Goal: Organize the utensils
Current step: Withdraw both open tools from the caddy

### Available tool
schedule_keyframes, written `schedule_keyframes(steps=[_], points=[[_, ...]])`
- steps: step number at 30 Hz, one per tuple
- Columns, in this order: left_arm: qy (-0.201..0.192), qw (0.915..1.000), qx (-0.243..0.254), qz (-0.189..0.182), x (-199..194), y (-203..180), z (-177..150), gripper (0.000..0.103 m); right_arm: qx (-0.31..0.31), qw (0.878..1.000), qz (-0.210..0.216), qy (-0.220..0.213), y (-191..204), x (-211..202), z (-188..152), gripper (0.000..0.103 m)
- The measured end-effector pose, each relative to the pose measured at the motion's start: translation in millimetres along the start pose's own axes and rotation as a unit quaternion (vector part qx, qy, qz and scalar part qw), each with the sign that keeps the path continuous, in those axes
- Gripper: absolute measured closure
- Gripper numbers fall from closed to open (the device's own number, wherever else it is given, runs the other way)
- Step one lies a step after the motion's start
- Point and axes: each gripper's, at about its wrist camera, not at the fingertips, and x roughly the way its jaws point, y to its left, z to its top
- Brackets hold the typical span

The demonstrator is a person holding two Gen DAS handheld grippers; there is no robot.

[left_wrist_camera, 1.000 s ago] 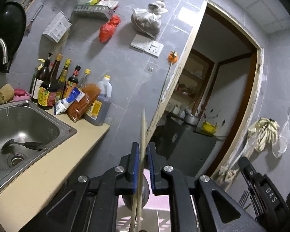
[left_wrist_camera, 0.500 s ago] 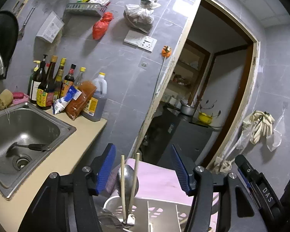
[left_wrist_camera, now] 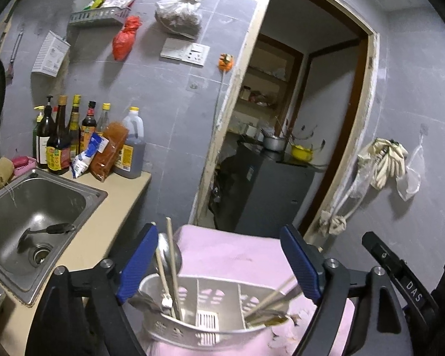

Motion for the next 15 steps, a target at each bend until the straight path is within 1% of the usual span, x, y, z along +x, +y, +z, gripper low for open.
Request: schedule_keyframes(steps=[1, 3, 5, 11, 15], points=[[0.003, 1.0000, 0.004, -0.001, -2, -3, 0, 0.013, -0.003, 1.000, -0.003, 0.002, -2, -5, 1, 0.047], [0.008, 0.9999, 0.011, -0.002, -7, -7, -2, 0.010, -0.009, 1.000, -0.010, 0.009, -5, -13, 3, 0.045], [0.013, 0.9998, 0.011, -0.004, -12, -11, -3, 0.006, -0.014, 1.000, -0.014, 0.014, -8, -21, 6, 0.040], [0.027, 0.9995, 0.013, -0.004, -33, -21, -8, 0.002, -0.032, 0.999, -0.018, 0.027, -18, -49, 16, 0.031], [0.040, 0.9988, 0.028, 0.002, -48, -31, -12, 0.001, -0.048, 0.998, -0.019, 0.033, -24, -71, 21, 0.026]])
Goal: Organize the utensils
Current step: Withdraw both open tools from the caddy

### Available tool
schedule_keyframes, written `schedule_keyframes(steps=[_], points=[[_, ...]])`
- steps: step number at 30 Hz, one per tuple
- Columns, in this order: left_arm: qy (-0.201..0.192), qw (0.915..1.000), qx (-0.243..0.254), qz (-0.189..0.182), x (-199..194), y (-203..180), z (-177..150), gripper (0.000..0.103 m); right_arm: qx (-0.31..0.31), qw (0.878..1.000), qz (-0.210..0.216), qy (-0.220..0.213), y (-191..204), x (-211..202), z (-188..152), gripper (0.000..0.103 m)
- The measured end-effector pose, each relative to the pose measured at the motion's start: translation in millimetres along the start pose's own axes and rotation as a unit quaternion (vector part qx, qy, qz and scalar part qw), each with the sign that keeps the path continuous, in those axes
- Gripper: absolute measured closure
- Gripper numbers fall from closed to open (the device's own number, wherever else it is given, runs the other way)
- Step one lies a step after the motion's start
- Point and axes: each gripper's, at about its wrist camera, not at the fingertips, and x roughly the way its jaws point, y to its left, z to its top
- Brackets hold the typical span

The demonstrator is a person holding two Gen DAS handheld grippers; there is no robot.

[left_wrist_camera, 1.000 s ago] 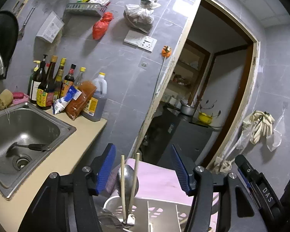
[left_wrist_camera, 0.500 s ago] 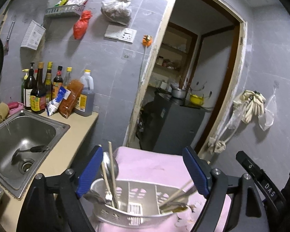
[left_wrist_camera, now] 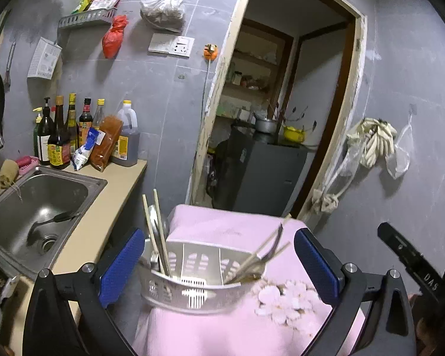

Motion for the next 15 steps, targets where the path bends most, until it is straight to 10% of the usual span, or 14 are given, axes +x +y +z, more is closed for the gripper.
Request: schedule_keyframes(steps=[15], points=[[-0.004, 0.9984, 0.033, 0.046, -78, -36, -30, 0.001, -0.034, 0.999, -0.028, 0.025, -33, -88, -2, 0.002]])
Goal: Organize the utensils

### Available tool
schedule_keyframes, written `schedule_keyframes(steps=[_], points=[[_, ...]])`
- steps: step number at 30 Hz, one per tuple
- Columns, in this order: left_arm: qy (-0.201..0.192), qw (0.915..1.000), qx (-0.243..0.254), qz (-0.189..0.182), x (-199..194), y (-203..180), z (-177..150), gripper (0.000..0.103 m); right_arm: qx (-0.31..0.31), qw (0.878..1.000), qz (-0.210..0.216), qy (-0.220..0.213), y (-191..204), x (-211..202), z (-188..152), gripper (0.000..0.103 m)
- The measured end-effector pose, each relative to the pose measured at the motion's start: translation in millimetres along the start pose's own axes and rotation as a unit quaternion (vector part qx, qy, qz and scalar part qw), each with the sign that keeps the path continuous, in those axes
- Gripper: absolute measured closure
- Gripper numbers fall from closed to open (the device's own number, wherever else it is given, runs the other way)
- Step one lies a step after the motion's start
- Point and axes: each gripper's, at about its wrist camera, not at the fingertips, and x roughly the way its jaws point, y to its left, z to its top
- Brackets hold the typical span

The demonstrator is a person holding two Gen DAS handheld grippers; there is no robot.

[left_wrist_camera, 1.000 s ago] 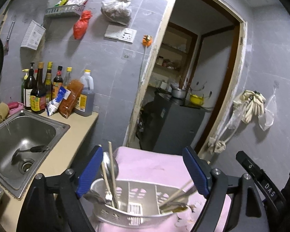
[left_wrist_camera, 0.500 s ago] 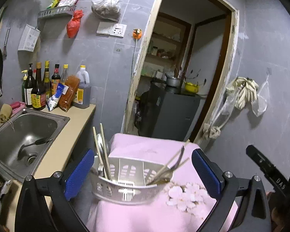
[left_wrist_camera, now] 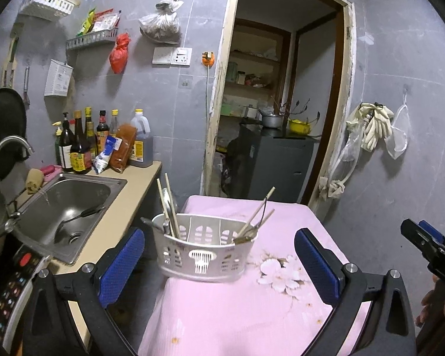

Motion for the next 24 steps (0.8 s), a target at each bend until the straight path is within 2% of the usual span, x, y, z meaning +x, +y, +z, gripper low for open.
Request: schedule_keyframes(steps=[9, 18, 24], points=[[0.009, 0.9998, 0.016, 0.001, -43, -9, -25, 0.001, -0.002, 1.000, -0.006, 0.001, -14, -51, -16, 0.002], [0.000, 0.9998, 0.020, 0.001, -82, -16, -43, 0.001, -0.026, 1.000, 0.002, 0.006, -15, -93, -31, 0.002], [-0.006, 1.0000, 0.000, -0.007, -102, -17, -58, 0.001, -0.027, 1.000, 0.000, 0.009, -22, -109, -38, 0.002]])
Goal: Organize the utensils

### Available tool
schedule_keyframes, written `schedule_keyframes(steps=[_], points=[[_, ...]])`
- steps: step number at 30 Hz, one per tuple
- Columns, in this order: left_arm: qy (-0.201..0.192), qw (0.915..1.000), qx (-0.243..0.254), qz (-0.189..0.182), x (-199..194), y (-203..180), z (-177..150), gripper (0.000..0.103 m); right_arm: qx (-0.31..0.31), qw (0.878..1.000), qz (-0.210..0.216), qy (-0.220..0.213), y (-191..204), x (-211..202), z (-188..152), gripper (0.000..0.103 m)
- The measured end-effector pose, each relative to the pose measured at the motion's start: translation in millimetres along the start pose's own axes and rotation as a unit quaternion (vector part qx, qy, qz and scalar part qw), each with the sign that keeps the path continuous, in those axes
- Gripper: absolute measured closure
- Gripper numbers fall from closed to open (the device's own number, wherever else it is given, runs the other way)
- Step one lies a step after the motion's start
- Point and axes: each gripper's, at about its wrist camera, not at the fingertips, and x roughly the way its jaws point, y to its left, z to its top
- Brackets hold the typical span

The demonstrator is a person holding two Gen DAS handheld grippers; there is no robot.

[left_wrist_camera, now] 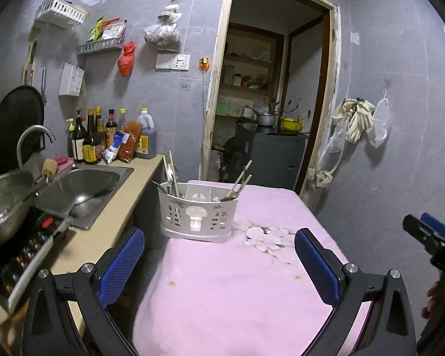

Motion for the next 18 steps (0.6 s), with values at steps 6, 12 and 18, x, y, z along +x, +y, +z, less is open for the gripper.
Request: schedule_keyframes(steps=[6, 12, 18], points=[[0.000, 1.0000, 0.007, -0.003, -3.5, -4.1, -2.3, 0.001, 0.004, 1.000, -0.002, 0.001, -8.6, -1.9, -0.7, 0.002], [0.001, 0.9999, 0.011, -0.003, -3.5, -5.0, -2.8, 0.001, 0.005, 1.000, -0.003, 0.002, -9.3, -1.1, -0.2, 0.002], [0.004, 0.9999, 0.010, -0.001, -2.7, -8.1, -1.8, 0.001, 0.006, 1.000, -0.002, 0.002, -9.7, -1.6, -0.9, 0.002]])
